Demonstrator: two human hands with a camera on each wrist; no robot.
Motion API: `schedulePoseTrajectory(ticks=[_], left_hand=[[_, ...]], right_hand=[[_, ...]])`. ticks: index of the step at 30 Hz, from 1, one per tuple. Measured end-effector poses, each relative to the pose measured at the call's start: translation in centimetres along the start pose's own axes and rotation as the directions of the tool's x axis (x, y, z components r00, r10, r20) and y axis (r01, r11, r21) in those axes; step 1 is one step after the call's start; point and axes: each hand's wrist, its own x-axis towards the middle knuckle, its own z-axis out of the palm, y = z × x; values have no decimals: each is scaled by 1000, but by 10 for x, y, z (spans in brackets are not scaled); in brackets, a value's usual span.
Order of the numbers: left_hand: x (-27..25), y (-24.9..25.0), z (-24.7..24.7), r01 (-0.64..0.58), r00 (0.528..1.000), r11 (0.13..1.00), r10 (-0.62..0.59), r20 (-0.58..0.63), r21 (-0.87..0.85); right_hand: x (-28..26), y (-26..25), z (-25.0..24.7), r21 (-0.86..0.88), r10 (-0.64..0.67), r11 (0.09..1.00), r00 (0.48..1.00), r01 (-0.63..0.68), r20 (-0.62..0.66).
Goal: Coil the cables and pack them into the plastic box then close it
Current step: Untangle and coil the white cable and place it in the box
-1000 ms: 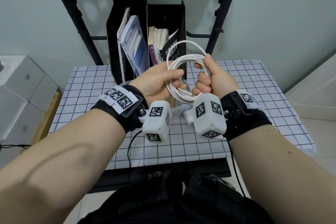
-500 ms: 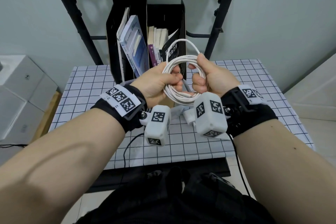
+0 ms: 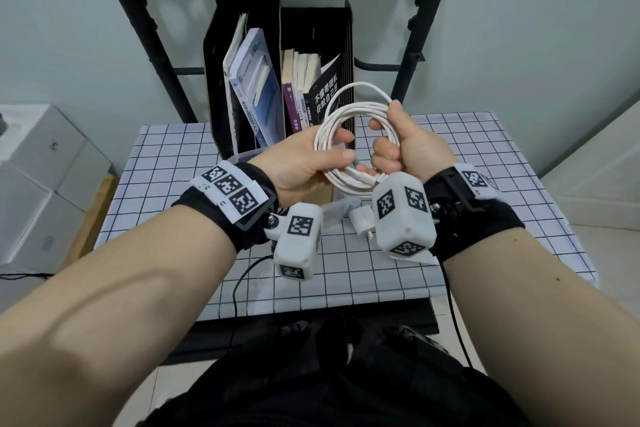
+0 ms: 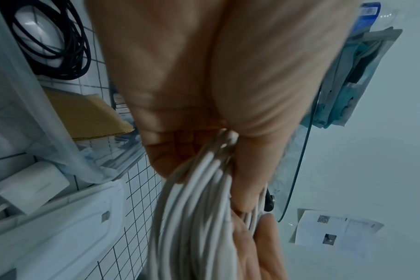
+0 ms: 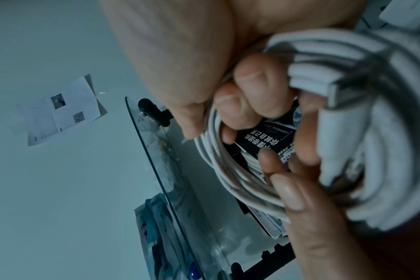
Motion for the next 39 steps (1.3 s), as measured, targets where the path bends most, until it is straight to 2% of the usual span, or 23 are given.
schedulePoseTrajectory(ticks=[8,14,19,26,30,33,37,39], left_hand=[[-2,2,5,49,999,999,-48,14,-13],[0,-3,1,71,997,989,-66,-39,133],[-2,-7,-6,169,983,972,-155,-96,166],[-8,-8,-24,194,968,957,-152,-198,217],[-11,-9,-45,179,948,969,-124,-293,169],[-9,-14,-52,159,931,970,-85,-354,186],[-6,-21,-48,127,917,911,42,-396,392],[-5,-21,-42,143,919,888,45,-392,437]], right_hand=[[4,3,0,-75,-98,993,994,94,-53],[3,5,2,-182,-212,964,975,196,-72],[5,6,-3,-220,-284,941,953,257,-103],[2,0,-20,-171,-257,959,944,224,-205],[-3,-6,-28,-90,-212,976,947,196,-242],[-4,-3,-27,-30,-179,984,964,177,-199],[-6,-3,-19,87,-129,987,987,137,-96],[-6,-3,-17,143,-100,984,994,104,-33]])
